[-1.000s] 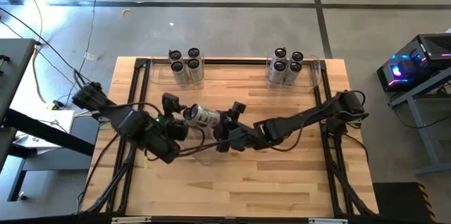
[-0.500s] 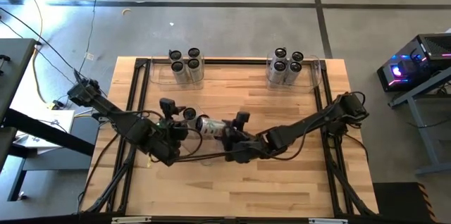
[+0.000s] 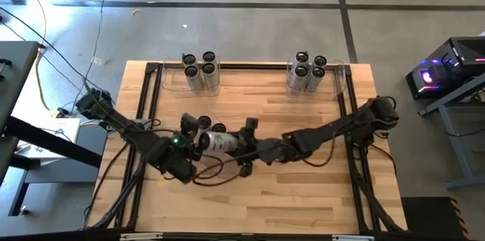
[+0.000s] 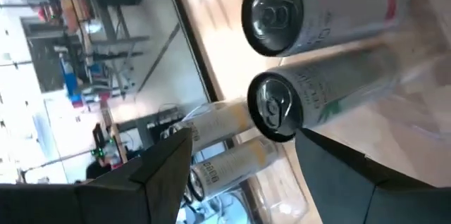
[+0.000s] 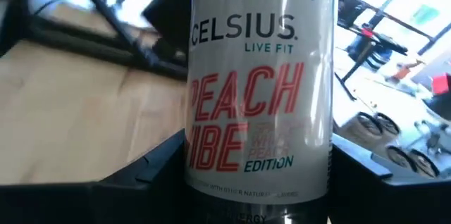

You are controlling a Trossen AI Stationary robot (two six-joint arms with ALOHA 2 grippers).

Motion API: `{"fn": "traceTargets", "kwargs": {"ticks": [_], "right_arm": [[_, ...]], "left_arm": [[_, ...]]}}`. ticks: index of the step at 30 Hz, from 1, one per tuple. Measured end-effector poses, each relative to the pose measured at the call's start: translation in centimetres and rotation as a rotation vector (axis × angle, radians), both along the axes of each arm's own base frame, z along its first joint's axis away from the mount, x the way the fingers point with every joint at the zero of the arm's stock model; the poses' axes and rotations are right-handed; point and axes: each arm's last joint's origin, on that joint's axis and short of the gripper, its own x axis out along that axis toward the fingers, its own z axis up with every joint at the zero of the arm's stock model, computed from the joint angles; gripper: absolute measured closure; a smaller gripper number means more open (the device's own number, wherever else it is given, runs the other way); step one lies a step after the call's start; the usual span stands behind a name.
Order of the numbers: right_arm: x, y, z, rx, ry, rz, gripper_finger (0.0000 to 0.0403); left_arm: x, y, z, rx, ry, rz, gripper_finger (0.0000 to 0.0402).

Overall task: Sort soda cans
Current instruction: Adjust all the white-pink soda cans into the center transparent bin

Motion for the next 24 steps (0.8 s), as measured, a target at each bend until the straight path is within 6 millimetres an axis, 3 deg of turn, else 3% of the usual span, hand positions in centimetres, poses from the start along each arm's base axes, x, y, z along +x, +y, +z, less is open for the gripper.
{"fn": "traceTargets", "kwargs": {"ticks": [3, 6, 10, 14, 17, 20, 24], "right_arm": [[-1.3, 1.1, 1.6, -0.009, -0.042, 0.043, 0.0168], [-3.1, 1.8, 3.4, -0.015, -0.095, 0.026, 0.0168], [-5.7, 2.4, 1.2, -0.006, -0.117, 0.069, 0.0168], [-7.6, 1.6, -0.5, 0.144, -0.406, 0.157, 0.0168], [-7.3, 0.3, -2.1, 0.197, -0.570, 0.267, 0.0168], [-6.3, -0.5, -3.4, 0.185, -0.597, 0.252, 0.0168], [-4.5, -1.2, -2.5, 0.193, -0.643, 0.236, 0.0168]], "left_arm": [[-0.6, 0.1, 0.6, -0.026, -0.075, 0.031, 0.0158], [-2.5, 0.4, 2.5, -0.093, -0.214, 0.055, 0.0158], [-6.0, 0.9, 5.5, -0.210, -0.495, 0.057, 0.0158], [-8.7, 1.1, 7.5, -0.327, -0.793, 0.020, 0.0158], [-9.1, 0.8, 7.9, -0.433, -0.962, 0.026, 0.0158], [-8.4, 0.7, 8.5, -0.579, -1.080, 0.085, 0.0158], [-7.2, 1.1, 9.1, -0.610, -1.064, 0.075, 0.0158]]}}
